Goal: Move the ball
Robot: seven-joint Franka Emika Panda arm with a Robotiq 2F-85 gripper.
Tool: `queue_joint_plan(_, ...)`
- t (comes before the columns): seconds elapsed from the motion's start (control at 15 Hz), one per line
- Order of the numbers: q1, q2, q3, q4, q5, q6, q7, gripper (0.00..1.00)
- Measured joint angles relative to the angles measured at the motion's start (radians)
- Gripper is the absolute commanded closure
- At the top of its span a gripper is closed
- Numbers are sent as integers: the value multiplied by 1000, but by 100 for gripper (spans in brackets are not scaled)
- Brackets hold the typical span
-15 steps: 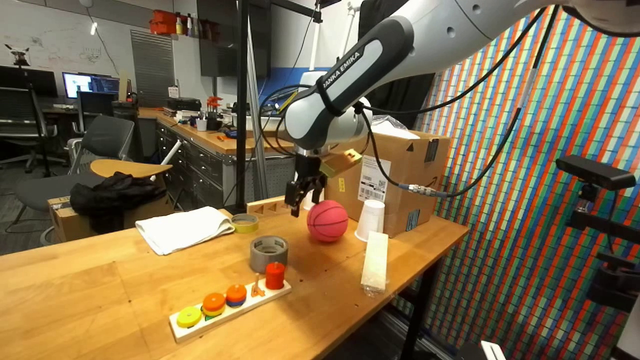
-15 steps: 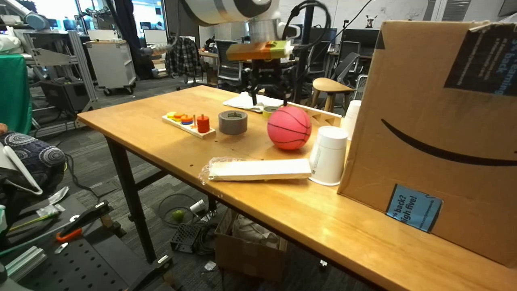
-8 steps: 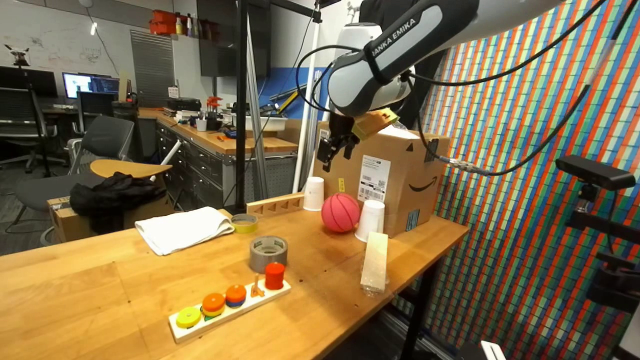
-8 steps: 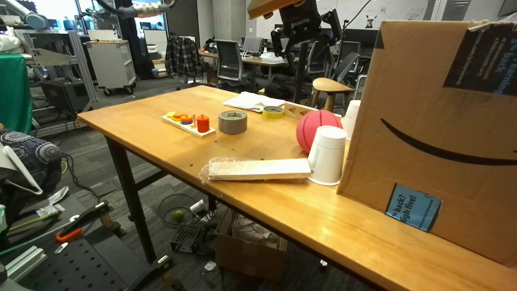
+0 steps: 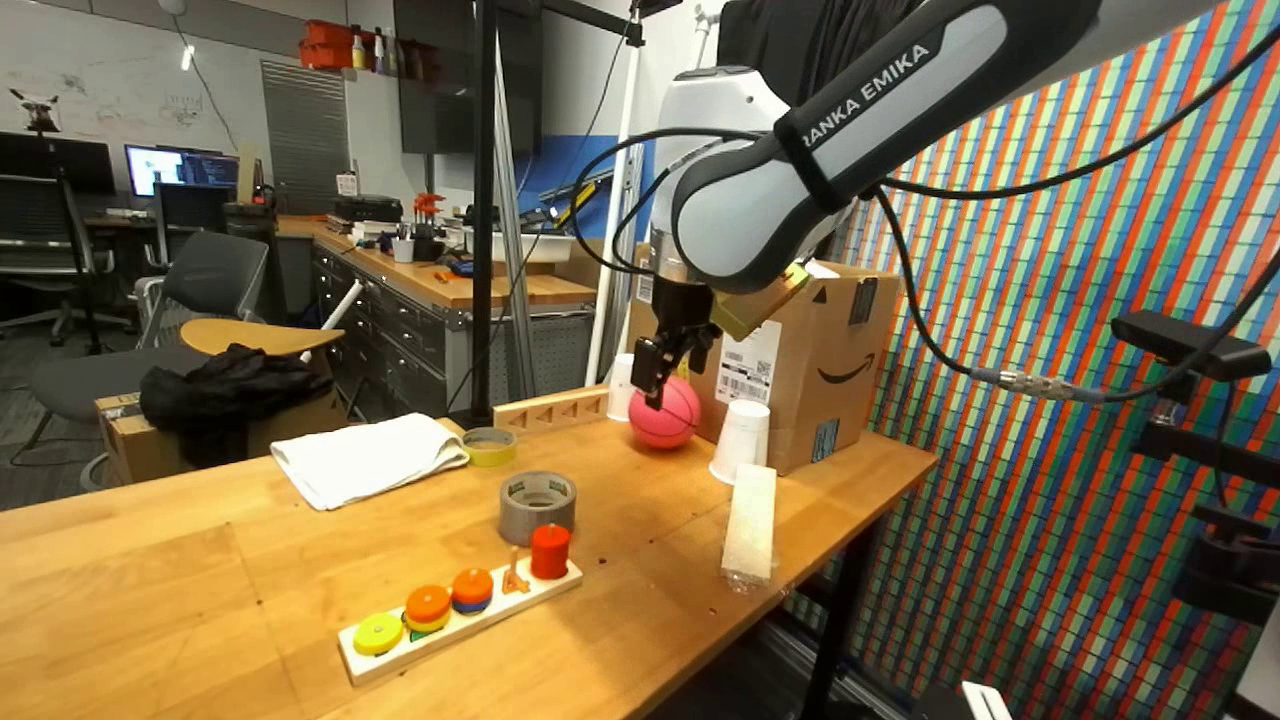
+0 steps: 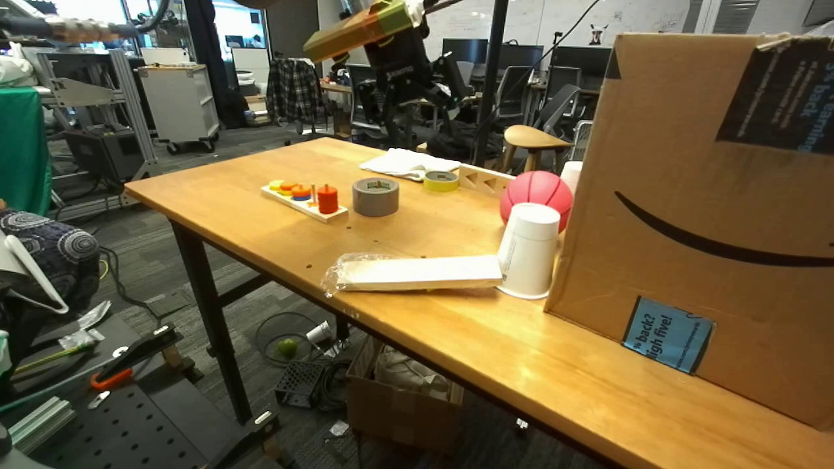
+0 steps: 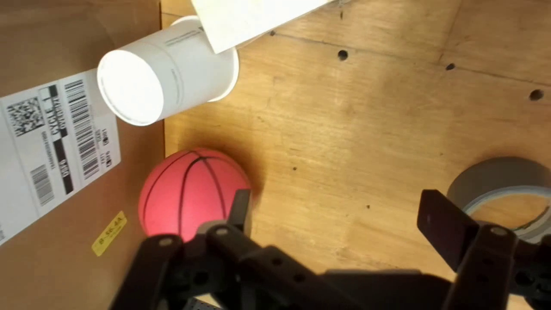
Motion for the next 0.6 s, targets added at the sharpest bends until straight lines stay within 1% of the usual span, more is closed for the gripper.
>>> queue_joint_plan(0.27, 35, -37, 25, -73, 46, 0, -18, 0)
queue_joint_plan(0.6, 84, -38, 37, -110, 135, 3, -82, 0)
